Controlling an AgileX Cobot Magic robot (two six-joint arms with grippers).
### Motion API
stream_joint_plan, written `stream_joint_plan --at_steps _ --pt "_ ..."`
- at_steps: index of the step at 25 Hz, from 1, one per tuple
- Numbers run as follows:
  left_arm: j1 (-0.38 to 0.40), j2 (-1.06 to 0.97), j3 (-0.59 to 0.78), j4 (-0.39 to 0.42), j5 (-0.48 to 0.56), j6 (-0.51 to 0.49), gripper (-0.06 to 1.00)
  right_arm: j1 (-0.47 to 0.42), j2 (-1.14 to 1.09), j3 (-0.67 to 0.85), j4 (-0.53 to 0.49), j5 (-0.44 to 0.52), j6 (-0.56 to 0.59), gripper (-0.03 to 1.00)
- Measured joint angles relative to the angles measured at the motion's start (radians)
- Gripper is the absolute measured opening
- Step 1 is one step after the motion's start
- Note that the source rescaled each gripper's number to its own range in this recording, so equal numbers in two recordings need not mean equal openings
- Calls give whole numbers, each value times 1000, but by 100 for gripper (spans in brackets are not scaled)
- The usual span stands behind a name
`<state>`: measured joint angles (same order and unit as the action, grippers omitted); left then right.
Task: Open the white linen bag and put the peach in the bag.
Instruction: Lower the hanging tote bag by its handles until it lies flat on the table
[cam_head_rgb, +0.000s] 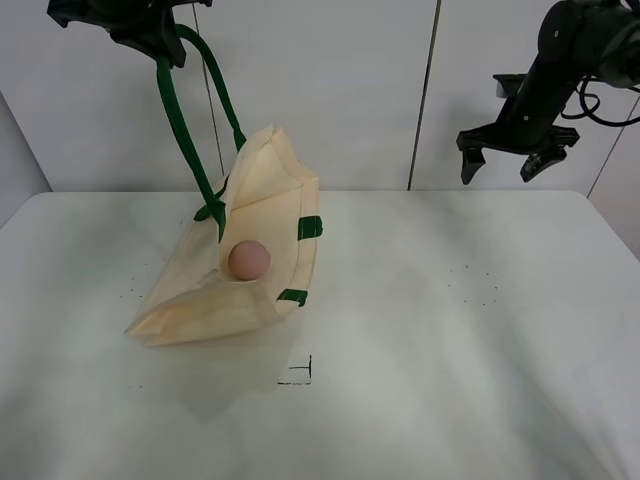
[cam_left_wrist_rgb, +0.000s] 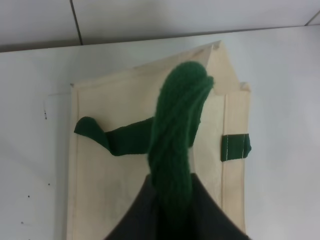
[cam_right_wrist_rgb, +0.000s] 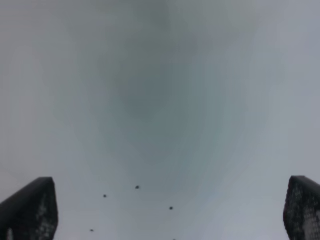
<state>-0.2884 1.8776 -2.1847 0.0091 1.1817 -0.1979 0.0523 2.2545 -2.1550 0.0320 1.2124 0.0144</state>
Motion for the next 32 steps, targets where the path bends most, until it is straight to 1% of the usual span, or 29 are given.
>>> stream_joint_plan --at_steps 3,7,9,12,21,23,26,28,30,32 --pt "0 0 0 1 0 0 0 8 -22 2 13 0 -1 100" --pt "0 0 0 2 0 0 0 8 -159 146 12 -1 -2 100" --pt "0 0 0 2 0 0 0 8 -254 259 12 -1 -3 100" --pt "0 0 0 2 0 0 0 8 -439 481 12 -1 -3 100" --pt "0 0 0 2 0 0 0 8 -1108 1142 12 0 -22 100" --pt "0 0 0 2 0 1 0 8 -1257 1285 12 -24 -32 100" --pt "0 0 0 2 0 1 0 8 -1507 1459 12 -110 -43 100" --pt "0 0 0 2 0 1 0 8 -1659 1549 10 -150 -43 100" --pt "0 0 0 2 0 1 0 8 -1802 1625 9 -171 -43 100" --pt "0 0 0 2 0 1 0 8 -1937 1655 7 -175 -43 100"
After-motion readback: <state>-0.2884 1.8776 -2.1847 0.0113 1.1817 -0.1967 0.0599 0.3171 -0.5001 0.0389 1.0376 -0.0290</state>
